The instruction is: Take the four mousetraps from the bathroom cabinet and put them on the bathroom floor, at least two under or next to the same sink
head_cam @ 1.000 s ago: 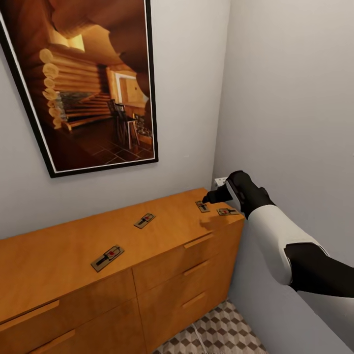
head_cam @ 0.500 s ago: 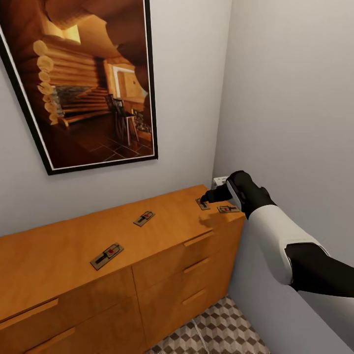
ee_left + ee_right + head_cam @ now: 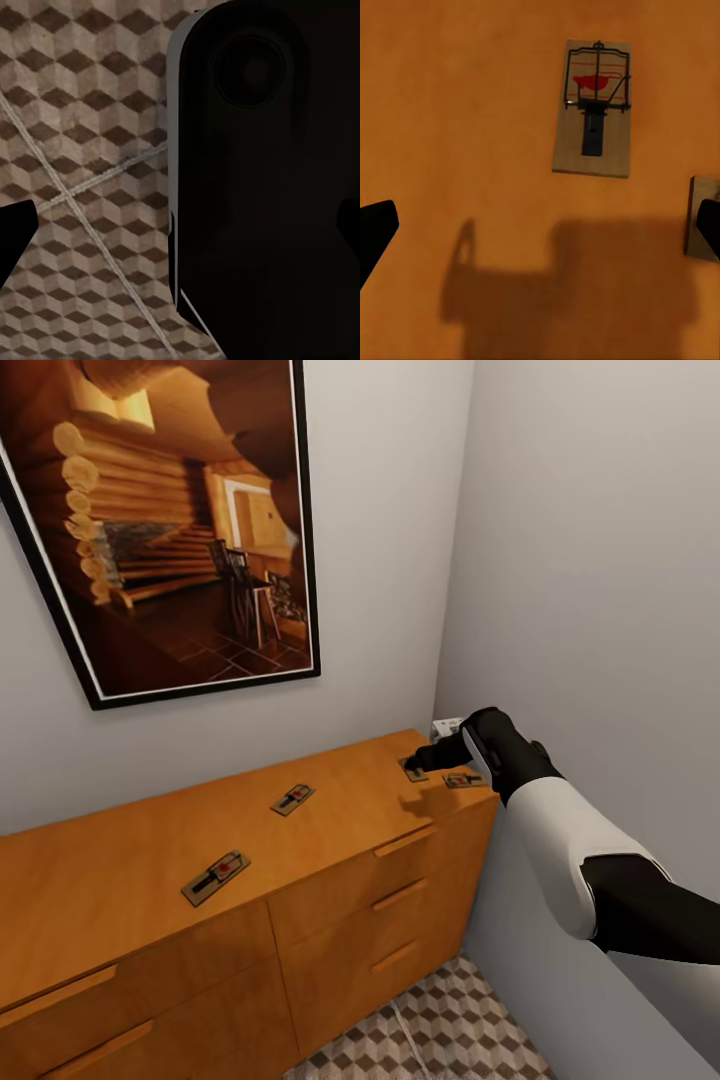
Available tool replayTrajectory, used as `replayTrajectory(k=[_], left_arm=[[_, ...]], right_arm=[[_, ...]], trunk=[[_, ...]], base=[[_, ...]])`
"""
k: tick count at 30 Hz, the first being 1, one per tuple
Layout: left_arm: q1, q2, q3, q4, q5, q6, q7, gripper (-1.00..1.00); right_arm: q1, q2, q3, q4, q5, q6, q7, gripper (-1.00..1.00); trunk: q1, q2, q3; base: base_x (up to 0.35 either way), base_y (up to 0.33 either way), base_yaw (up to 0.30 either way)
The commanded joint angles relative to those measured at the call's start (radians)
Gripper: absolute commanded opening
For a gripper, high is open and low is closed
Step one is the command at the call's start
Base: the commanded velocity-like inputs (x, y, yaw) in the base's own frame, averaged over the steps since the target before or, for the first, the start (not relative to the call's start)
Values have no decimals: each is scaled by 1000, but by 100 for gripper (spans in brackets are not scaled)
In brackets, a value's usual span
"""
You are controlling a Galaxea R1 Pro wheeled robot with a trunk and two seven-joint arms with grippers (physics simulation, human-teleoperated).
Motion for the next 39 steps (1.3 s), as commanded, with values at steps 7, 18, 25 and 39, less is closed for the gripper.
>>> replayTrajectory(k=[7, 18, 25, 39], left_arm=[[-1, 0, -1, 2, 0, -6, 2, 100], [-1, 0, -1, 2, 0, -5, 2, 100], [-1, 0, -1, 2, 0, -5, 2, 100], [-1, 0, -1, 2, 0, -5, 2, 100]], right_arm=[[0, 0, 1, -1, 11, 2, 8, 100], [0, 0, 1, -1, 14, 1, 3, 100], [0, -1, 1, -1, 17, -1, -21, 100], [0, 3, 3, -1, 16, -3, -68, 100]], trunk=[[0, -1, -12], [0, -1, -17], [0, -1, -17], [0, -1, -17]], base=[[0, 0, 0], [0, 0, 0], [0, 0, 0], [0, 0, 0]])
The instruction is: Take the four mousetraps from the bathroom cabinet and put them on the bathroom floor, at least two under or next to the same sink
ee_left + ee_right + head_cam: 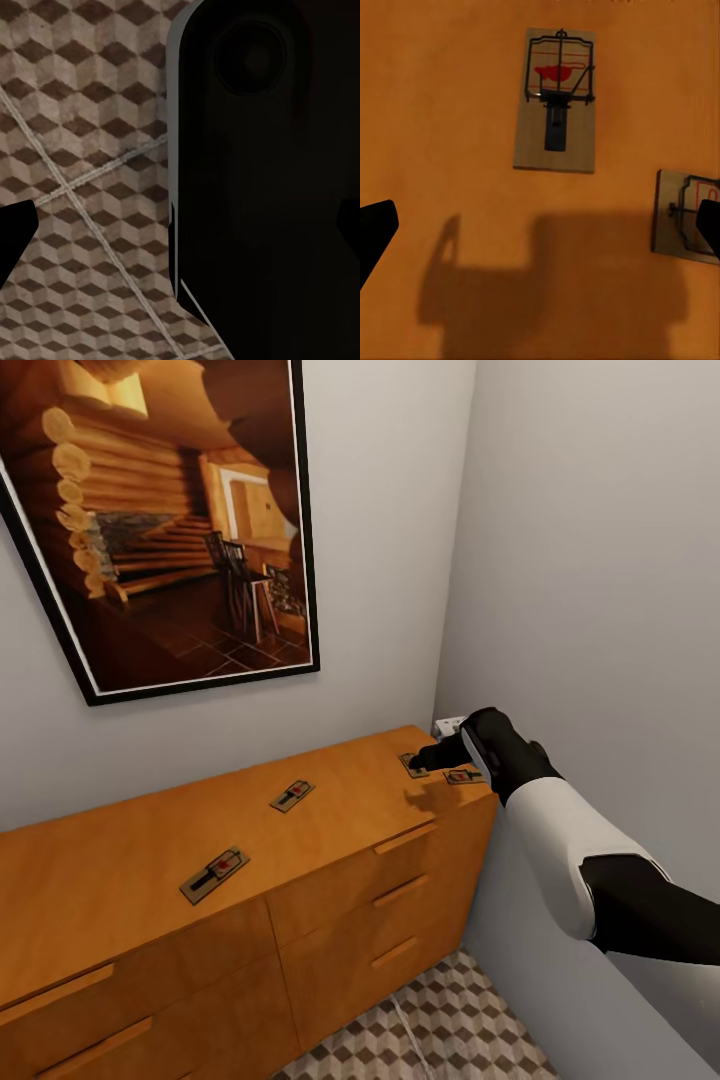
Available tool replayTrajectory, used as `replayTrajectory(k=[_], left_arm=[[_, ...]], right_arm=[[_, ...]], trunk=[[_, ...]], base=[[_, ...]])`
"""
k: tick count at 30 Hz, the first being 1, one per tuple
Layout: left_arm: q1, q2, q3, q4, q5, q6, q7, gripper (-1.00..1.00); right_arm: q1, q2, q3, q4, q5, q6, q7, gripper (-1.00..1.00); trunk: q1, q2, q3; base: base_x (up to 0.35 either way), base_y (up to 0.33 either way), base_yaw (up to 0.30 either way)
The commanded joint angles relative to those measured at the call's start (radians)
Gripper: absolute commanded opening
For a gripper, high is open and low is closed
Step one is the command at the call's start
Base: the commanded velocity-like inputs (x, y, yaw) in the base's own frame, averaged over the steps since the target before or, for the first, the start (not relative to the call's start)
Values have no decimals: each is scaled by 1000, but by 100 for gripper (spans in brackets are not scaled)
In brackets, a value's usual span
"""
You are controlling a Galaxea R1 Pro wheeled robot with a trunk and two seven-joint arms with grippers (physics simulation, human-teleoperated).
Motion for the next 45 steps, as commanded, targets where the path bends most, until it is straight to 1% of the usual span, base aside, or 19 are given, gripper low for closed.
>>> replayTrajectory(k=[1, 11, 18, 30, 41, 44, 45], left_arm=[[-1, 0, -1, 2, 0, -5, 2, 100], [-1, -2, -1, 2, 0, -5, 2, 100], [2, -9, -1, 3, 0, -5, 2, 100], [10, -9, -1, 3, 1, -5, 2, 100], [21, -9, -1, 3, 1, -5, 2, 100], [26, -9, -1, 3, 1, 14, 2, 100], [27, -10, -1, 3, 1, 46, 1, 100]], right_arm=[[0, 0, 1, -1, 11, 3, 8, 100], [0, 1, 2, -1, 9, 3, 7, 100], [0, 1, 2, -1, 9, 2, 7, 100], [0, 0, 1, -1, 7, 2, 13, 100], [0, -2, 0, -1, 4, -23, 19, 100], [0, -2, 0, -1, 3, -26, 21, 100], [0, -2, -1, -1, 3, -26, 21, 100]], trunk=[[0, 0, -1], [0, 0, -1], [0, 0, -1], [0, 0, -1], [0, 0, -1], [0, 0, -1], [0, 0, -1]], base=[[0, 0, 0], [20, 0, 0], [50, 0, 0], [4, 0, 0], [0, 0, 0], [0, 0, 0], [0, 0, 0]])
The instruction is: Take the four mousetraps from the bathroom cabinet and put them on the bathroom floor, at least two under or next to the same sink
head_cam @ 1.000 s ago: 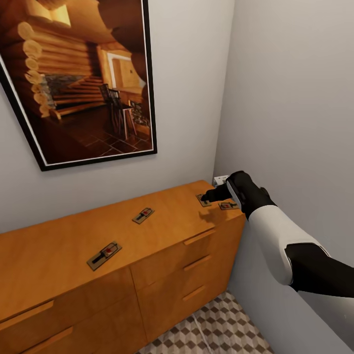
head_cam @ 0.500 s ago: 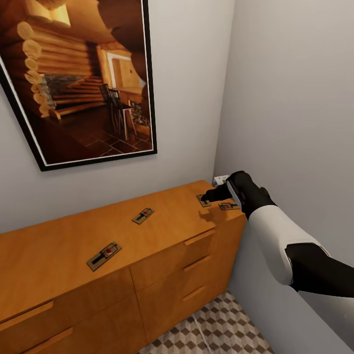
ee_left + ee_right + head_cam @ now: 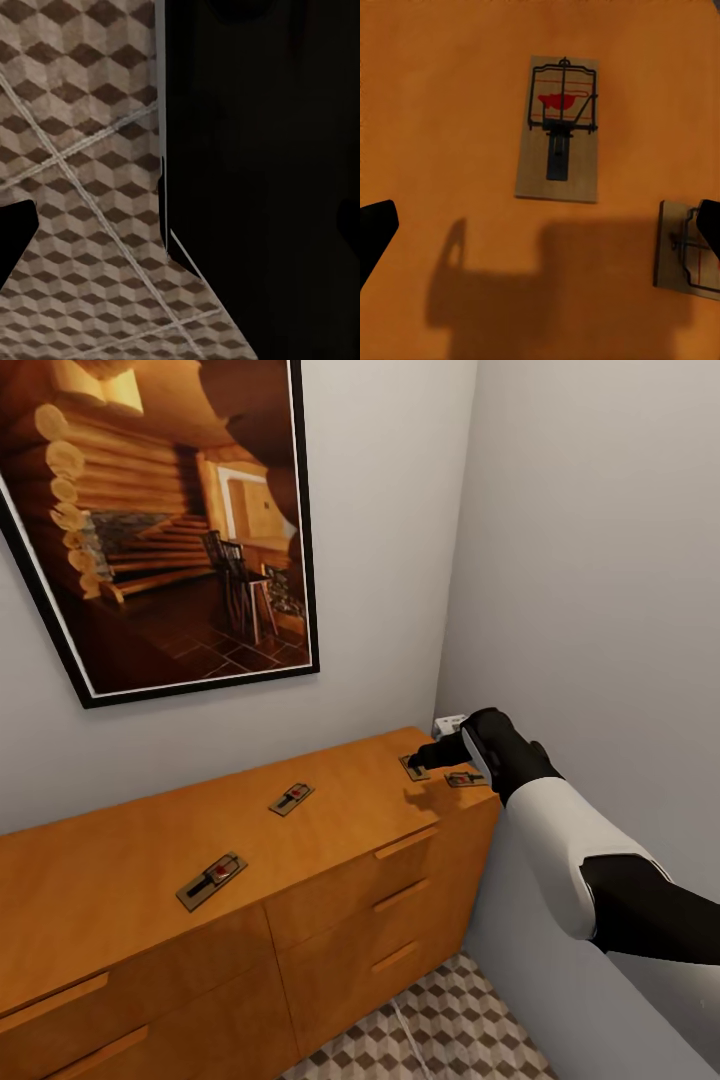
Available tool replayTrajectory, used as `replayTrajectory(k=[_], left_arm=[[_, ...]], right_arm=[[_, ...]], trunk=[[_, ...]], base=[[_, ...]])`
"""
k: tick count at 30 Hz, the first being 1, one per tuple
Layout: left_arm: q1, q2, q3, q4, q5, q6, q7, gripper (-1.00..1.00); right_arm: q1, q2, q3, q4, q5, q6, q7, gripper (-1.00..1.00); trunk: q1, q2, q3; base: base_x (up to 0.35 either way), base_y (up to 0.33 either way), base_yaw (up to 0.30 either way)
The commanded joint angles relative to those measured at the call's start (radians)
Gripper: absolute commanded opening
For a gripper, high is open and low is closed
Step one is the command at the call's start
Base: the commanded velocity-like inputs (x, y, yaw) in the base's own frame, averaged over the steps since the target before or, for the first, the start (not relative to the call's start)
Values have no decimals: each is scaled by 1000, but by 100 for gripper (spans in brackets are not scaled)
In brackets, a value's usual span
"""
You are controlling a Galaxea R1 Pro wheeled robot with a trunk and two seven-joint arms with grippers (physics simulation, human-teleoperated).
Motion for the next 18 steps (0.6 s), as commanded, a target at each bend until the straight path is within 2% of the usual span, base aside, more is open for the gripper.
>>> replayTrajectory(k=[1, 4, 8, 18], left_arm=[[0, 0, -1, 1, 0, 42, 0, 100], [2, -1, -1, 0, 0, 127, -3, 100], [2, -1, -1, -1, 0, 173, -4, 100], [2, -1, 1, -2, 0, 193, -4, 100]], right_arm=[[0, 0, 1, -1, 10, 2, 9, 100], [0, 2, 2, 4, 9, 2, 9, 100], [0, 3, 1, 17, 9, 0, 10, 100], [0, 2, 1, 38, 11, -18, 7, 100]], trunk=[[0, 0, -1], [0, 0, -1], [0, 0, -1], [0, 0, -1]], base=[[0, 0, 0], [0, 0, 0], [0, 0, 0], [0, 0, 0]])
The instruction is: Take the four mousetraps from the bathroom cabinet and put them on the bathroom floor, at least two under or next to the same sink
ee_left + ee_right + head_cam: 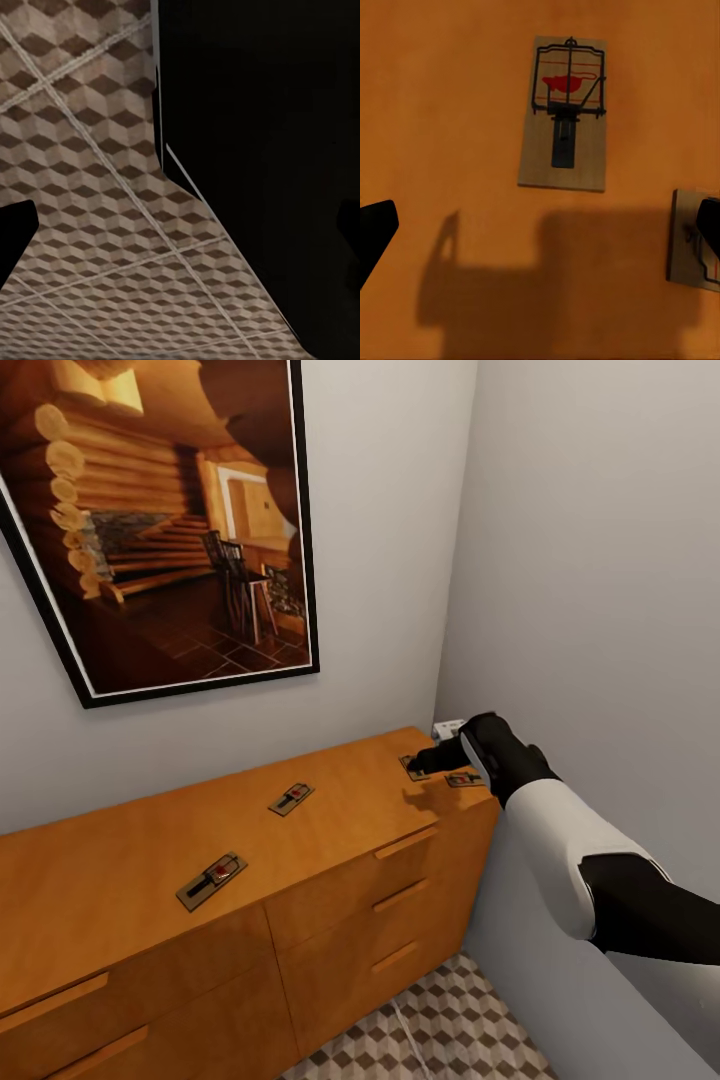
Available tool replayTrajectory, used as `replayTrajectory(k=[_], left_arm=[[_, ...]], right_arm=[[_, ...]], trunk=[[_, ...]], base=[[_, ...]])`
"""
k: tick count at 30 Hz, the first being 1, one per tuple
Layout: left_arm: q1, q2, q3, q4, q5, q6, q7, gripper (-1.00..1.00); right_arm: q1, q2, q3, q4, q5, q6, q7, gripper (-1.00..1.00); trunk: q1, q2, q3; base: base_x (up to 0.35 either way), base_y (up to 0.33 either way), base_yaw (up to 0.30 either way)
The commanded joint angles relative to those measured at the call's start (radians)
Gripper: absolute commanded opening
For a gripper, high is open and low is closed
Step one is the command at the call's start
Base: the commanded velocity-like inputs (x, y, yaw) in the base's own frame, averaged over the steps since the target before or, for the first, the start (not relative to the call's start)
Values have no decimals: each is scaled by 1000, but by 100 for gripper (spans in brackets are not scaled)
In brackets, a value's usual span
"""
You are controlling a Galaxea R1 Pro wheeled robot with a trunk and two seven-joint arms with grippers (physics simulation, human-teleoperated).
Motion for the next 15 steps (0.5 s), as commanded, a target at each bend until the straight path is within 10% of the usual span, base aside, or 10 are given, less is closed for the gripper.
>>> replayTrajectory(k=[1, 15], left_arm=[[-1, 0, 0, 2, 0, -5, 2, 100], [-1, 0, 2, 1, 2, 0, 4, 100]], right_arm=[[0, 0, 1, 1, 11, 2, 7, 100], [0, 1, 1, 31, 12, -49, 4, 100]], trunk=[[0, 0, -1], [0, 0, -1]], base=[[0, 0, 0], [0, 0, 0]])
